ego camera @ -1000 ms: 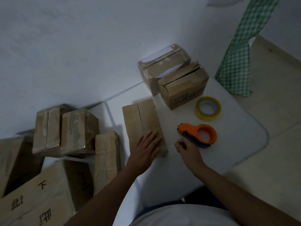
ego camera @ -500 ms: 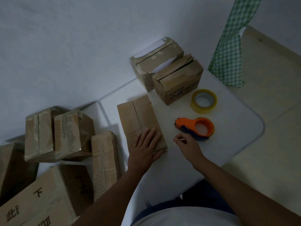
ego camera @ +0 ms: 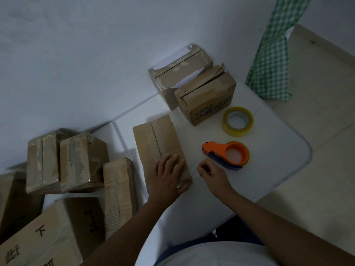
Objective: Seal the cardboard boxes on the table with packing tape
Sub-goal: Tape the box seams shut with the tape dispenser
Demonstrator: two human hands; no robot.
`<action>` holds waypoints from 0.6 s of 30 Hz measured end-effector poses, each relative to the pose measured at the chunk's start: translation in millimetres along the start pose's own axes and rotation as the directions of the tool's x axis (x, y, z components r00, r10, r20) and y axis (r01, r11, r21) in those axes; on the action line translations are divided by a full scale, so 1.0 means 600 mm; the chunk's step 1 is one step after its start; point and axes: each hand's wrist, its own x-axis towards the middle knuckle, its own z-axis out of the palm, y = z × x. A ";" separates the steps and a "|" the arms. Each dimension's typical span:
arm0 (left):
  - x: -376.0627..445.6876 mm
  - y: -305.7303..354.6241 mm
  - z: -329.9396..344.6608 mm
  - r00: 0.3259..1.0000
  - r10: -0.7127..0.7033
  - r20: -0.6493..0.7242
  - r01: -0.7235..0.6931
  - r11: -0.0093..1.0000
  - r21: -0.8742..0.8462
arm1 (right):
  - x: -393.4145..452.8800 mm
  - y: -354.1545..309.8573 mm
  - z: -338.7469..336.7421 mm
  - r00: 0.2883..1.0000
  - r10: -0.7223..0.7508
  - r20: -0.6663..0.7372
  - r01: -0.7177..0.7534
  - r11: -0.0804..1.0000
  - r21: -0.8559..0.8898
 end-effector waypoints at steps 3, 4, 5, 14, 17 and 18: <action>-0.016 -0.038 -0.005 0.993 0.112 0.039 -0.110 0.992 -0.063 | 0.004 0.003 0.003 0.998 -0.058 0.019 0.058 0.997 -0.041; -0.023 -0.049 -0.005 0.988 0.138 0.065 -0.134 0.989 -0.062 | 0.006 0.003 0.004 0.997 -0.081 0.012 0.082 0.995 -0.062; -0.030 -0.058 -0.004 0.985 0.151 0.087 -0.148 0.988 -0.046 | 0.010 0.003 0.005 0.994 -0.106 0.001 0.106 0.990 -0.089; -0.036 -0.069 0.011 0.978 0.166 0.128 -0.172 0.984 0.041 | 0.033 0.004 0.047 0.971 -0.238 0.011 0.233 0.937 -0.260; -0.035 -0.066 0.009 0.977 0.167 0.130 -0.175 0.983 0.052 | 0.035 0.009 0.057 0.983 -0.181 0.034 0.183 0.947 -0.265; -0.035 -0.066 0.008 0.977 0.166 0.133 -0.174 0.983 0.052 | 0.038 0.008 0.058 0.988 -0.145 0.060 0.156 0.950 -0.272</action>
